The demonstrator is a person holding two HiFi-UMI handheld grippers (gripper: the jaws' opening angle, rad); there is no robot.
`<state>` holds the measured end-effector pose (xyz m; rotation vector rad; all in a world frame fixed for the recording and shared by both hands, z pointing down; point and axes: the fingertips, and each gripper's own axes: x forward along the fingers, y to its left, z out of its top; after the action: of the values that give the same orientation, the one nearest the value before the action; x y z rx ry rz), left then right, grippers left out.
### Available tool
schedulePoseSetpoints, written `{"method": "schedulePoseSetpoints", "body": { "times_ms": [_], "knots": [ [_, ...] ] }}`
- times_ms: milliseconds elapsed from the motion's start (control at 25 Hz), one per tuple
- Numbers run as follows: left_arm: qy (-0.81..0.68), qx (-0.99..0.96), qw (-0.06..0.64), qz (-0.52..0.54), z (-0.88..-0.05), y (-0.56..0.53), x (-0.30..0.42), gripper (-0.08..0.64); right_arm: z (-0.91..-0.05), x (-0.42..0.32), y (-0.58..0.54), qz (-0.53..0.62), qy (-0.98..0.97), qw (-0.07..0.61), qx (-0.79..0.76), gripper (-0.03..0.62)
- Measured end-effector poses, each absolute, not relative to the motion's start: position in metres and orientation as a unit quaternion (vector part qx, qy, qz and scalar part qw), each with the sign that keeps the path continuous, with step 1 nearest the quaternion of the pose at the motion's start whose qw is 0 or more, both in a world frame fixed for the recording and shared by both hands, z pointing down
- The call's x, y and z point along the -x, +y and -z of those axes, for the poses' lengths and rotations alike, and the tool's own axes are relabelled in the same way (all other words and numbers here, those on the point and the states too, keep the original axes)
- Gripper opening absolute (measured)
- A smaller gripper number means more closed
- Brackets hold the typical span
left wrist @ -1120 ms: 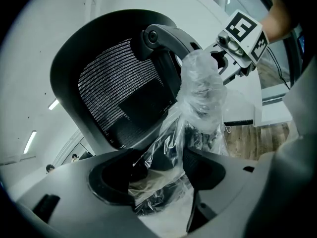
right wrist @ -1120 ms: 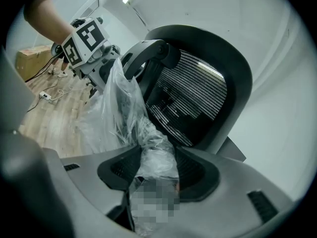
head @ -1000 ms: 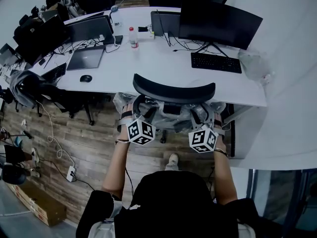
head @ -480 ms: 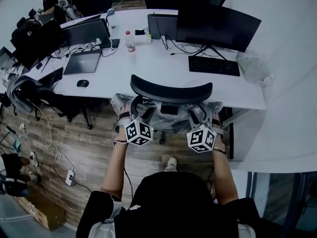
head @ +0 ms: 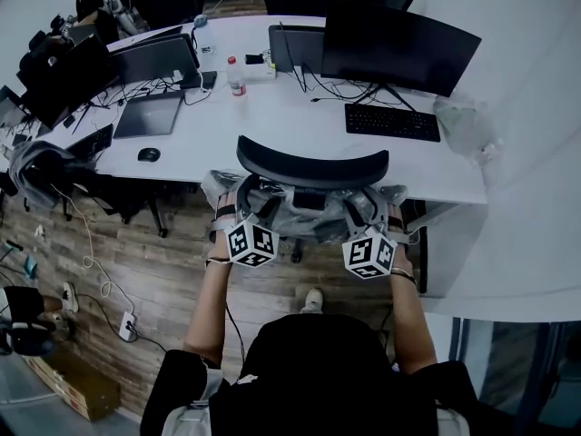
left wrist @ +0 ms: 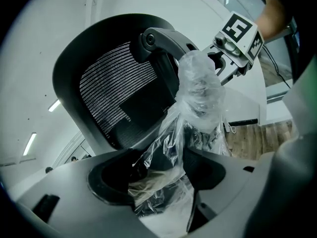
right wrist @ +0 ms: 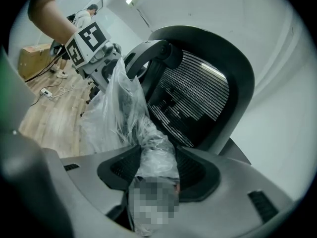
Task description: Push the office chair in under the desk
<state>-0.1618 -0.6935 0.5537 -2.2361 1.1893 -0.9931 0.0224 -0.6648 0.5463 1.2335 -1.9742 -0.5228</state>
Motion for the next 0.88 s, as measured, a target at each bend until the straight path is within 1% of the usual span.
{"method": "schedulePoseSetpoints", "body": {
  "times_ms": [120,640,880],
  "knots": [
    [0.424,0.806,0.211,0.355,-0.553,-0.688,0.162,0.318,-0.546,-0.022,-0.66,0.202,-0.772,0.367,-0.477,0.232],
    [0.433,0.811,0.203,0.337,-0.551,-0.682,0.163,0.325,-0.545,-0.019,-0.655,0.206,-0.773,0.365,-0.476,0.233],
    [0.454,0.817,0.165,0.316,-0.542,-0.675,0.167,0.325,-0.543,-0.02,-0.651,0.193,-0.77,0.368,-0.483,0.232]
  ]
}}
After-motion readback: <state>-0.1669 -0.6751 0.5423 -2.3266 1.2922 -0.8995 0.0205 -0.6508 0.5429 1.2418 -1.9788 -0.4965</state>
